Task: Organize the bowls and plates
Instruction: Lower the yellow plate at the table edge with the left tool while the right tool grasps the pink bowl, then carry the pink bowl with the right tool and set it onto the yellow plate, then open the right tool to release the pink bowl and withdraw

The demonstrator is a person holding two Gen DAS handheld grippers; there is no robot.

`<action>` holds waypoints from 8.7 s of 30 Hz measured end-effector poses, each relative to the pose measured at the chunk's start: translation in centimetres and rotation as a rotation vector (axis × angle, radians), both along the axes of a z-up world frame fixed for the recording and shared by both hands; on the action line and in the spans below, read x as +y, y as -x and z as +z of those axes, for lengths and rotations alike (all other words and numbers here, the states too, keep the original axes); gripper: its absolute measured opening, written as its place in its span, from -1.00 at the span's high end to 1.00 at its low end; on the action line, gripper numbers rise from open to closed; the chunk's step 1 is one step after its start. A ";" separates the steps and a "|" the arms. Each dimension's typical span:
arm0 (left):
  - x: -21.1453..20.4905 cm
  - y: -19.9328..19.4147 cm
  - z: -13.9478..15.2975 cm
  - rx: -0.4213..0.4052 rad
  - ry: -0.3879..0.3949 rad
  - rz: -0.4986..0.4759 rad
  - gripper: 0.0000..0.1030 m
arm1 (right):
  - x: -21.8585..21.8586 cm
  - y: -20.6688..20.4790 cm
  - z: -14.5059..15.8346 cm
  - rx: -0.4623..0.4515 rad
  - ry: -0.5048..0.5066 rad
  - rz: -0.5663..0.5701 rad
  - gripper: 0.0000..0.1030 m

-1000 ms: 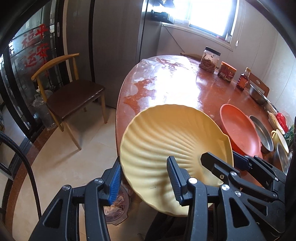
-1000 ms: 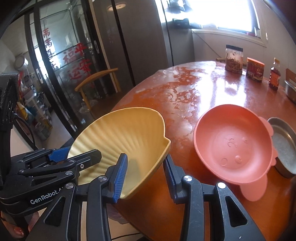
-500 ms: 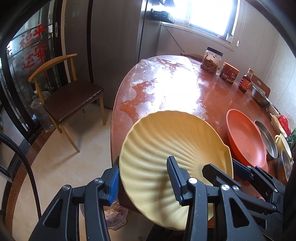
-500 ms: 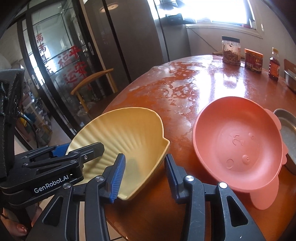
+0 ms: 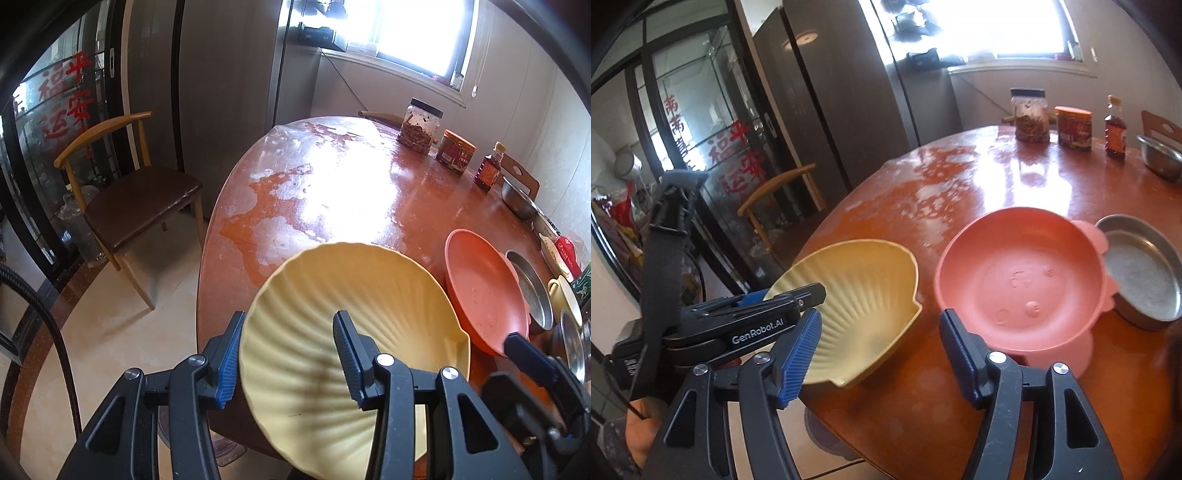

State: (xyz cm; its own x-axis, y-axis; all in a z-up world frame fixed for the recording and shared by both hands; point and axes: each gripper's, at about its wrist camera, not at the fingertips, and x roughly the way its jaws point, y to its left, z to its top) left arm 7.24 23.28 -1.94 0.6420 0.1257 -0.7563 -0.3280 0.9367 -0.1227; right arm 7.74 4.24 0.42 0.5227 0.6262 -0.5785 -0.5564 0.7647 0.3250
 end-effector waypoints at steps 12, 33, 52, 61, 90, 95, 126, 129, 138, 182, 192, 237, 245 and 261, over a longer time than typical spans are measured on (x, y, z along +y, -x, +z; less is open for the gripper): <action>-1.5 0.1 2.3 -0.046 -0.069 0.015 -0.11 | -3.7 0.3 0.4 0.020 -0.029 -0.071 -0.47; -7.0 2.9 6.4 -0.123 -0.102 -0.057 -0.28 | -9.6 1.7 2.7 -0.010 -0.084 -0.183 -0.49; -11.6 3.6 8.1 -0.131 -0.149 -0.133 -0.28 | -12.6 2.6 2.5 0.047 -0.112 -0.257 -0.49; -12.6 2.2 7.1 -0.088 -0.149 -0.193 -0.28 | -12.5 2.1 1.3 0.078 -0.088 -0.270 -0.49; -11.5 -12.4 1.7 0.172 -0.092 -0.327 -0.01 | -9.1 -4.8 -3.5 0.186 -0.040 -0.280 -0.08; -11.8 -13.1 0.3 0.212 -0.076 -0.343 0.44 | -9.0 -5.0 -3.6 0.167 -0.032 -0.271 0.14; -7.2 -4.4 8.3 0.008 -0.075 -0.253 0.48 | -5.8 -1.1 3.7 0.010 -0.078 -0.169 0.14; -6.2 -3.1 9.1 -0.011 -0.074 -0.238 0.48 | -4.6 -0.3 4.4 -0.008 -0.069 -0.147 0.14; -3.1 -0.3 9.0 -0.006 -0.085 -0.177 0.48 | -1.0 1.6 5.0 -0.039 -0.038 -0.070 0.14; -0.9 0.6 2.6 0.030 -0.100 -0.152 0.48 | 3.4 1.2 -0.2 0.019 0.082 -0.009 0.12; -0.8 0.8 2.6 0.035 -0.093 -0.142 0.48 | 3.9 1.7 -0.2 0.016 0.111 0.014 0.06; -8.4 2.2 7.5 -0.025 -0.126 -0.143 0.04 | -6.9 3.2 4.6 -0.032 -0.044 -0.117 -0.46; -11.4 1.8 8.7 -0.033 -0.148 -0.180 0.03 | -9.8 3.5 5.8 -0.058 -0.070 -0.157 -0.46; -17.4 0.6 10.7 -0.059 -0.196 -0.263 0.01 | -15.8 3.7 7.4 -0.116 -0.074 -0.265 -0.50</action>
